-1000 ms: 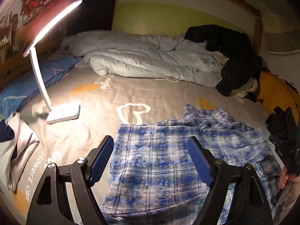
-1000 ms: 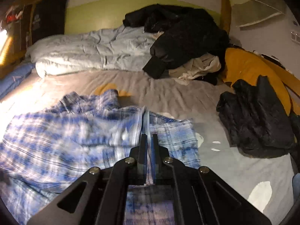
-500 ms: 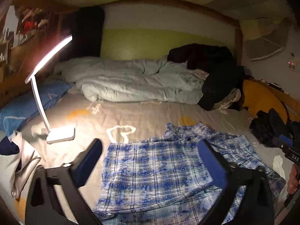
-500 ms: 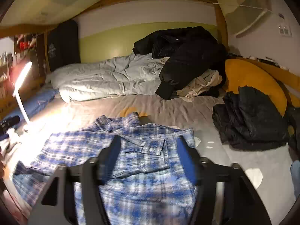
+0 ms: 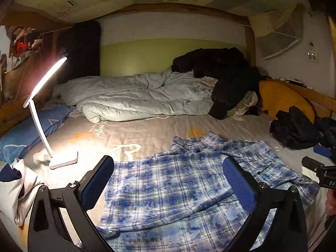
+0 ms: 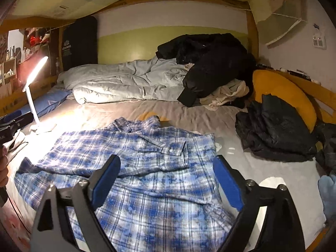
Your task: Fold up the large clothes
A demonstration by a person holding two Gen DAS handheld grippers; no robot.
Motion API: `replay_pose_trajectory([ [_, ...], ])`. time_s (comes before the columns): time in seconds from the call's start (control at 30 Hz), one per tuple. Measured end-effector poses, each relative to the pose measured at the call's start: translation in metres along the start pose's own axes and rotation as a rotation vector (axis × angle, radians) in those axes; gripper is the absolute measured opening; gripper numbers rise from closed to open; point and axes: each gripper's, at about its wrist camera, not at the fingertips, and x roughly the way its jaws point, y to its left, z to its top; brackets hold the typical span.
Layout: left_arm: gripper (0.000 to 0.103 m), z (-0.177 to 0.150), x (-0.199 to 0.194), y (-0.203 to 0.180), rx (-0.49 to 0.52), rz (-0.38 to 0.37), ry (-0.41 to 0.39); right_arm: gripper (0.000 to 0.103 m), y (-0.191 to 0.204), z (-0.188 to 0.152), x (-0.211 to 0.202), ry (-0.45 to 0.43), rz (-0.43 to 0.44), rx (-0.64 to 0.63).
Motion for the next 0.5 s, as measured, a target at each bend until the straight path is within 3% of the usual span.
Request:
replay_pose_trajectory([
  [0.17,0.103,-0.005,-0.004,-0.009,0.019,0.000,-0.002,0.102,0.004,-0.005,-0.002,-0.001,-0.012,-0.022],
  [0.37,0.103,-0.018,-0.019,-0.005,-0.004,0.003,-0.021,0.103,0.000,-0.013,-0.009,-0.011,0.012,0.016],
  [0.5,0.103,-0.027,-0.022,-0.003,0.049,0.065,-0.037,0.103,-0.001,-0.016,-0.012,0.000,0.006,0.033],
])
